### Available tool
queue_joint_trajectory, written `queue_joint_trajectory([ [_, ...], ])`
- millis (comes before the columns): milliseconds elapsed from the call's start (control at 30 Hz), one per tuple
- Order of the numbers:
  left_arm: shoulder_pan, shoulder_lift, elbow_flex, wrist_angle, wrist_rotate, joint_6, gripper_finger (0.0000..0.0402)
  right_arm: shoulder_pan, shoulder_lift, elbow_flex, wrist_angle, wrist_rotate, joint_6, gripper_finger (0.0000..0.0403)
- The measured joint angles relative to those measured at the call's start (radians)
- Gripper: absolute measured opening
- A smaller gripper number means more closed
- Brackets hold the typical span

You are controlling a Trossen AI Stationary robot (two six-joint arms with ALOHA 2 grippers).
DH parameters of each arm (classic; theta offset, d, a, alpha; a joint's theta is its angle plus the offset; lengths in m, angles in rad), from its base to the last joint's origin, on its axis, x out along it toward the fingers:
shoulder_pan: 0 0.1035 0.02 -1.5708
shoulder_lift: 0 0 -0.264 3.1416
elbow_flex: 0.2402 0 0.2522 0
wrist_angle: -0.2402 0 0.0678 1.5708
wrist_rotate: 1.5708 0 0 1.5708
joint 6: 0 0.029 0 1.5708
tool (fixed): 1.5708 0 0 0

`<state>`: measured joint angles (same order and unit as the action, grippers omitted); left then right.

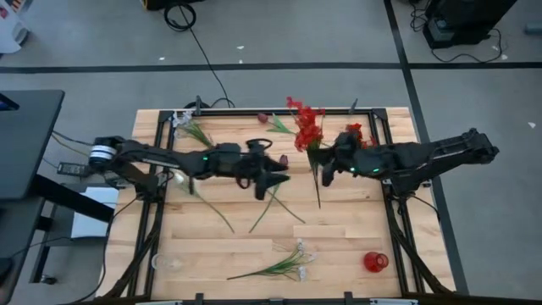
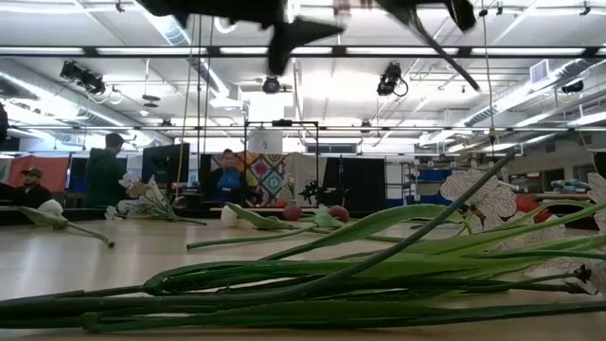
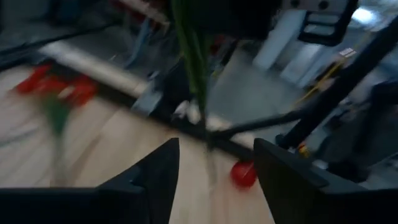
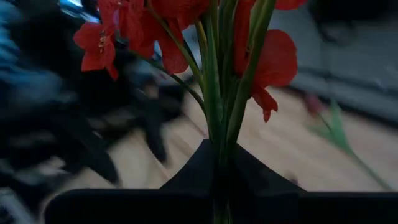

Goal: Sort flowers into vase by color
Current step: Put the bottom orange flowers into the red vase

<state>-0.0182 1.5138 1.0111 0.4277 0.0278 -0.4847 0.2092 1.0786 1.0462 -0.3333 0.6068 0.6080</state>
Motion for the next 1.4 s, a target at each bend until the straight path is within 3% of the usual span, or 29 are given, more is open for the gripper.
queue_joint_trajectory([
  [100,-0.014,0.074,0.062,0.096,0.015,0.003,0.021,0.027,-0.043,0.0,0.136,-0.029,-0.197,0.003],
  [233,-0.028,0.16,0.145,0.135,0.015,0.003,0.0203,0.055,-0.085,0.001,0.255,-0.072,-0.339,0.0031],
  [367,-0.032,0.235,0.242,0.149,0.026,0.013,0.0194,0.067,-0.091,0.001,0.277,-0.096,-0.369,0.0031],
  [533,-0.032,0.299,0.361,0.144,0.109,0.063,0.0175,0.083,-0.084,0.001,0.281,-0.106,-0.368,0.0031],
  [633,-0.032,0.31,0.394,0.12,0.131,0.097,0.014,0.094,-0.082,0.001,0.281,-0.107,-0.366,0.0031],
  [800,-0.031,0.284,0.398,0.082,0.17,0.189,0.002,0.121,-0.099,0.001,0.293,-0.108,-0.379,0.0043],
  [933,-0.031,0.276,0.399,0.054,0.176,0.241,0.0011,0.137,-0.12,0.001,0.263,-0.123,-0.407,0.0089],
  [1100,-0.022,0.276,0.398,0.043,0.179,0.221,0.0007,0.135,-0.133,0.001,0.201,-0.196,-0.312,0.018],
  [1233,-0.011,0.276,0.398,0.039,0.197,0.219,0.0006,0.134,-0.122,0.0,0.182,-0.179,-0.271,0.0252],
  [1333,-0.004,0.276,0.399,0.028,0.216,0.211,0.0006,0.13,-0.107,0.0,0.194,-0.152,-0.281,0.028],
  [1400,-0.001,0.276,0.399,-0.01,0.22,0.211,0.0006,0.122,-0.095,0.0,0.199,-0.152,-0.286,0.0278],
])
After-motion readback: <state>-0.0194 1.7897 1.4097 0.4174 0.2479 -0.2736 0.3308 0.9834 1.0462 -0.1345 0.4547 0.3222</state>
